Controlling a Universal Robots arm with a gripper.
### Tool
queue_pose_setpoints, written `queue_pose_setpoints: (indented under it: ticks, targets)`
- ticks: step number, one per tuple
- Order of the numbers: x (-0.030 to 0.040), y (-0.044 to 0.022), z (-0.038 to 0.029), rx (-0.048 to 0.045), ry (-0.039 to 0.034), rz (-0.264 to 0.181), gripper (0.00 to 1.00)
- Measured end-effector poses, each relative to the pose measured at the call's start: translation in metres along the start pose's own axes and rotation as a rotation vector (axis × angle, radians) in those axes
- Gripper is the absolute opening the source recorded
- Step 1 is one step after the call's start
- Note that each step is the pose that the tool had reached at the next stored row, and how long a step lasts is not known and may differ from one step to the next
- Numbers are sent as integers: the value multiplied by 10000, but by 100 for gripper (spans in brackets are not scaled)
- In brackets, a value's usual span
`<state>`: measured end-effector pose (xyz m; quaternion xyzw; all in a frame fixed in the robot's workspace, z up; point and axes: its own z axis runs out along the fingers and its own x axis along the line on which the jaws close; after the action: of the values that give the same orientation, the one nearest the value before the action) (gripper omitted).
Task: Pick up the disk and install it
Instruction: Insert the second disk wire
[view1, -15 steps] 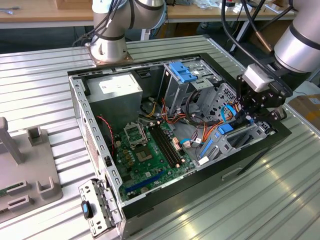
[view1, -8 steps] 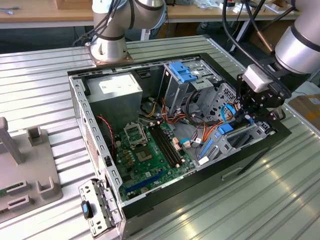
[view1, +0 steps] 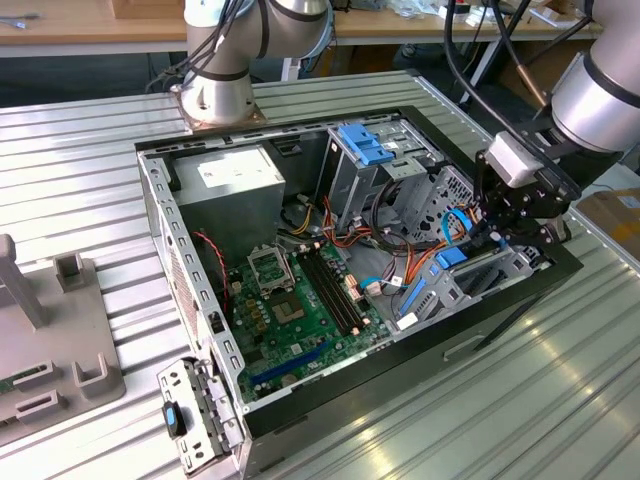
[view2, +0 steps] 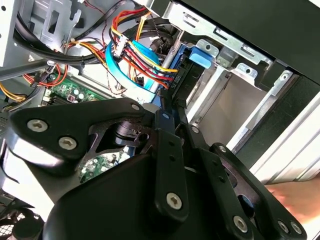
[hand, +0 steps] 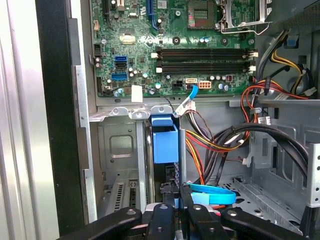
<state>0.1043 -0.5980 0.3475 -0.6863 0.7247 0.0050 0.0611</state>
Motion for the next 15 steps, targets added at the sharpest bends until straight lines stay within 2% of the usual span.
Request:
queue_pose_setpoints:
  ticks: [9, 10, 11, 15]
  targets:
    - [23, 14, 40, 20, 6, 211, 16]
    - [24, 22, 41, 17, -80, 246, 16]
    - [24, 26, 40, 16, -124, 270, 16]
    - [24, 29, 40, 22, -144, 351, 16]
